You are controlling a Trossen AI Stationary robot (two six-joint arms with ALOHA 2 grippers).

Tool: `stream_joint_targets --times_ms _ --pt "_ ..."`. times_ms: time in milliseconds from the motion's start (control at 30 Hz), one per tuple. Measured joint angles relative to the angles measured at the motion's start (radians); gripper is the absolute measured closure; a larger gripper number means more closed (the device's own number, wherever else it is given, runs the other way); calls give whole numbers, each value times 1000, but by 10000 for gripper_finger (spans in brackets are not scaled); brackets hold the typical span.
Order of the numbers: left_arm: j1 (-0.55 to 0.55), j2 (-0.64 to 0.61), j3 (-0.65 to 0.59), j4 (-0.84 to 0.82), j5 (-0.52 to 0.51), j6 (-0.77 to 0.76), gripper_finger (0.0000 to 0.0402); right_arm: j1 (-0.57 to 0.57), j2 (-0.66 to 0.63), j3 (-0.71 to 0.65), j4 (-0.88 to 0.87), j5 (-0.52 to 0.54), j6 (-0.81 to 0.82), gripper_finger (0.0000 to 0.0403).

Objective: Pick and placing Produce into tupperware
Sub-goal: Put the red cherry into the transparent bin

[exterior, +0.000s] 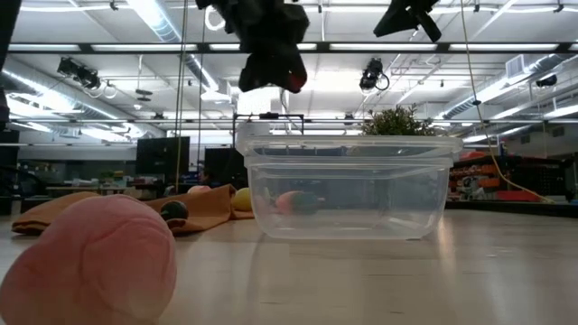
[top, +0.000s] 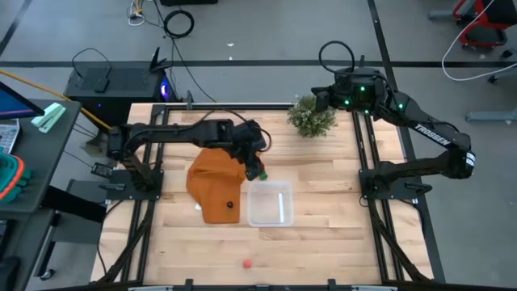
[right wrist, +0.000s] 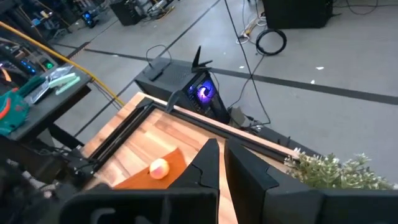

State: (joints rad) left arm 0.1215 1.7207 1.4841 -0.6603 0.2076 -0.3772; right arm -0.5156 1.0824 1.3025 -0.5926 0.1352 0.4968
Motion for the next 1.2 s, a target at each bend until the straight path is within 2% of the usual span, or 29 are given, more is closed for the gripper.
stream_joint_targets --times_ms 300,433,700,1000,1200 --pt "-87 236 334 -216 0 200 268 0 -6 0 -2 0 -20 401" --pt "-94 321 433 -335 -20 255 274 0 -12 0 -14 0 -21 401" --pt "-105 406 446 -471 -50 266 266 0 -41 0 -58 -1 -21 401" --pt "-162 409 445 -468 -48 232 275 0 -48 1 -66 0 -21 401" --pt "-159 407 382 -444 -57 228 266 0 -48 1 -66 1 -21 401"
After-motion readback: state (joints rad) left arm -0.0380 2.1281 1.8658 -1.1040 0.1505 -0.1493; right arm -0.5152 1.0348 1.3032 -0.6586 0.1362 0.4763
